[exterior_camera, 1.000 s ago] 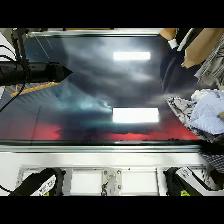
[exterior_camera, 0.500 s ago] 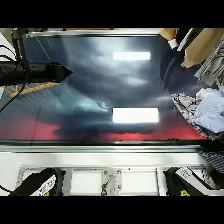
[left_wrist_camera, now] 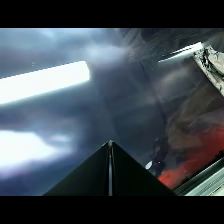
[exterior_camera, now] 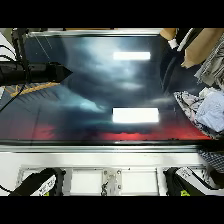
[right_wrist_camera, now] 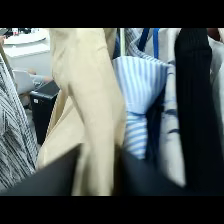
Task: Fold the clothes and pants, and hang the long-sleeved shirts on hangers.
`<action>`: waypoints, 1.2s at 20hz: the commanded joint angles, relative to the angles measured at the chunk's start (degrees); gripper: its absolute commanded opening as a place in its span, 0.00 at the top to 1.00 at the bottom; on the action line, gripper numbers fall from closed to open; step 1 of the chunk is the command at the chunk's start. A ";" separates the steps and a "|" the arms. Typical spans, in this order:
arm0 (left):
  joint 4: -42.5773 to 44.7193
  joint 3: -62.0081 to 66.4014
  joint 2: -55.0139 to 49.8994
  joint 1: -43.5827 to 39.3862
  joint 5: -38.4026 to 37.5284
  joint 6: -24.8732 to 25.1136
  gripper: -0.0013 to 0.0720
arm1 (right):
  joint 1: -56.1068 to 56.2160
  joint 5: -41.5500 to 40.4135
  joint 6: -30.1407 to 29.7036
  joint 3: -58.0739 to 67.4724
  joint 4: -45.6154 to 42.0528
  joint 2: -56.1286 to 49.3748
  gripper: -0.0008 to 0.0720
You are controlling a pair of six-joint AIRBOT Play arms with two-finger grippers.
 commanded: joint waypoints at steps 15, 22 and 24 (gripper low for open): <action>0.02 -0.07 0.04 -0.04 -0.04 -0.07 0.97 | 0.15 17.90 -39.95 -0.20 68.13 7.89 0.34; 0.00 -10.54 4.94 -3.41 5.88 -0.26 0.97 | 24.26 32.00 -41.77 -10.84 59.78 10.60 0.35; 0.00 -14.40 6.82 -6.91 8.66 -0.26 0.97 | 35.89 33.88 -40.11 -18.23 55.52 12.20 0.35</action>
